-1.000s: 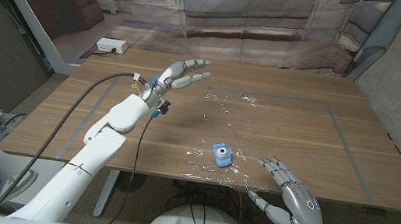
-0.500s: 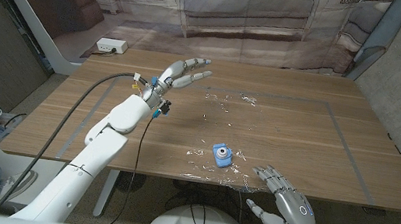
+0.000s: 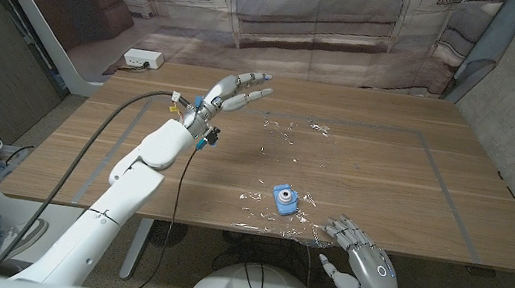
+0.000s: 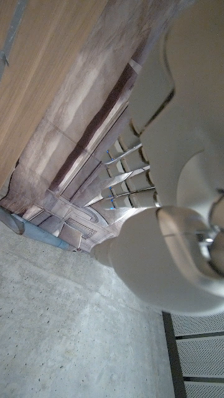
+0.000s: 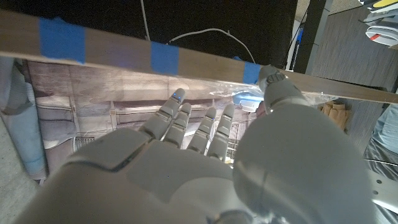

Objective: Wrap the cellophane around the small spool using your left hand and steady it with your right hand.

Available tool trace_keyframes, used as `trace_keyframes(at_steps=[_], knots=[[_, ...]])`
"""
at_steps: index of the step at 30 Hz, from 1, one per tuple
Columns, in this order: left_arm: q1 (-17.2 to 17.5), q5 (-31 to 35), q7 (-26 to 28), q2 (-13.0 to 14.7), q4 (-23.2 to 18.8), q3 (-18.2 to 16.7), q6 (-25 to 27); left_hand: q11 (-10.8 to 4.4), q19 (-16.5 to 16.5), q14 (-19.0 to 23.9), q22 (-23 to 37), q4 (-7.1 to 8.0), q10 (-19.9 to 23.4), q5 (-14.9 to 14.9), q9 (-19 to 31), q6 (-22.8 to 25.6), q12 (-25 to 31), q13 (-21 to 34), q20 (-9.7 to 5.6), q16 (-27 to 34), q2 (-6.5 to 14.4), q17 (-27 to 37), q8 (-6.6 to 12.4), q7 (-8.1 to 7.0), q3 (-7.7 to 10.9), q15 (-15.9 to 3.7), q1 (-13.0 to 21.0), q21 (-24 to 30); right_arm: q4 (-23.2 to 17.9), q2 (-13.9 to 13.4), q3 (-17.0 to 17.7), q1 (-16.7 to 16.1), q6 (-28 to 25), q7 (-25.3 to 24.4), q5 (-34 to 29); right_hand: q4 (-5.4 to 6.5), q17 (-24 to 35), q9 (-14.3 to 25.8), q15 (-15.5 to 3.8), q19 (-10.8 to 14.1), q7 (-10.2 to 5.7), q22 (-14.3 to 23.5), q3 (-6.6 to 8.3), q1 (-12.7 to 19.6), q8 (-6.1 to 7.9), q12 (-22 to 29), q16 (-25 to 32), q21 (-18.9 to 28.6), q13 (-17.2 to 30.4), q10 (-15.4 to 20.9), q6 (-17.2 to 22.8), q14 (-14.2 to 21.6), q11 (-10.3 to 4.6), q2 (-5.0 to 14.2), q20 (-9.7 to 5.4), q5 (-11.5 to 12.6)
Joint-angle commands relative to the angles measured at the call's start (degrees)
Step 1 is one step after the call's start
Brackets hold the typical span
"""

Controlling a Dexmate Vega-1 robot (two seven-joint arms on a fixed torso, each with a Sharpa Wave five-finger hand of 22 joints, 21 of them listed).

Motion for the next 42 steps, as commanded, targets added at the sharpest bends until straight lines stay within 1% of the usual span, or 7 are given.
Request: trace_keyframes(at_steps=[1,10,15,19,32,39,42], knots=[[0.1,0.4,-0.2,0.3,-0.4,0.0,0.5,0.08,0.1,0.7,0.0,0.46,0.5,0.1,0.1,0.5,0.0,0.0,0.46,-0.1,-0.3,0.1,0.26,0.14,-0.18,-1.19,0.0,0.0,4.5,-0.4,-4.1,3.9,-1.4,-3.7,2.4,0.95,0.4,0.2,-5.56,1.2,-0.07,0.2,-0.77,1.0,1.37,0.9,0.6,0.5,0.1,2.1,4.7,1.6,-0.09,1.35,-7.12,-0.5],[0.5,0.1,0.0,0.1,-0.2,0.0,0.3,0.16,0.1,0.7,0.0,0.58,0.8,0.1,0.0,0.7,0.0,0.0,0.61,-0.1,-0.2,0.1,0.29,-0.07,-0.23,-1.24,-0.2,0.0,4.7,-0.7,-4.9,5.0,-2.1,-6.3,3.3,1.80,0.4,0.1,-5.86,3.3,-0.14,0.3,-3.41,1.2,3.17,1.6,1.0,1.1,0.0,5.5,13.5,4.3,-0.19,2.93,-7.03,-2.3],[0.6,-0.2,-0.2,0.1,0.0,0.0,0.2,0.21,0.1,0.7,0.0,0.64,0.7,0.1,0.0,0.7,0.0,0.0,0.65,-0.1,-0.2,0.1,0.25,0.00,-0.25,-1.23,-0.2,0.0,3.0,-1.4,-4.4,5.0,-2.0,-7.2,3.8,3.16,0.6,-0.2,-6.45,5.5,-0.31,0.5,-6.31,0.3,4.52,2.2,1.2,1.6,-0.1,9.5,23.3,7.3,-0.30,5.74,-7.11,-4.7],[0.7,-0.5,-0.4,0.1,0.2,0.0,0.5,0.09,0.0,0.7,0.0,0.68,0.8,0.1,0.0,0.8,0.0,0.0,0.69,-0.1,-0.1,0.1,0.26,-0.02,-0.26,-1.21,-0.3,0.0,0.9,-2.4,-3.7,4.7,-1.9,-7.0,3.9,4.17,0.9,-0.2,-6.90,6.6,-0.36,0.6,-7.86,-0.7,4.60,2.5,1.5,1.9,-0.1,12.2,27.3,8.9,-0.27,8.05,-7.11,-6.9],[0.6,0.0,-2.1,1.2,-0.6,0.4,3.6,0.18,-0.3,0.7,0.0,0.66,0.8,0.1,0.0,0.8,-0.1,0.0,1.13,-0.2,0.0,0.0,0.16,-0.02,-0.20,-1.05,-0.3,-0.2,-7.0,-4.3,-0.9,3.8,-3.5,1.7,6.0,4.31,0.9,-0.1,-6.06,6.6,-0.37,0.7,-8.56,-0.9,4.74,2.3,1.3,1.9,-0.2,12.7,30.0,9.9,-0.11,9.22,-5.84,-8.6],[0.6,4.6,-0.4,2.2,-1.3,1.7,4.0,-0.53,-1.1,0.2,0.0,0.00,0.9,0.1,0.0,1.1,-0.2,-0.1,1.84,-0.4,-0.3,-0.1,0.20,-0.81,0.03,-1.31,0.7,-0.4,-9.6,-3.8,0.8,4.5,-3.6,8.1,9.1,4.36,0.9,-0.1,-5.50,6.5,-0.36,0.7,-8.59,-1.0,4.56,2.4,1.4,1.8,-0.2,13.5,30.3,10.7,0.41,9.68,-5.13,-9.1],[0.6,10.6,1.2,4.1,-3.2,2.8,4.1,-0.93,-1.8,-0.6,0.0,-0.62,0.3,0.0,0.0,0.7,-0.5,-0.1,2.61,-0.8,-0.9,-0.2,0.00,-1.10,-0.02,-1.58,1.3,-0.6,-10.7,-3.7,1.3,5.0,-3.7,10.2,9.4,4.30,0.9,-0.1,-5.42,6.4,-0.35,0.7,-8.60,-0.9,4.52,2.5,1.4,1.7,-0.2,13.7,30.4,10.8,0.46,9.71,-4.91,-9.3]])
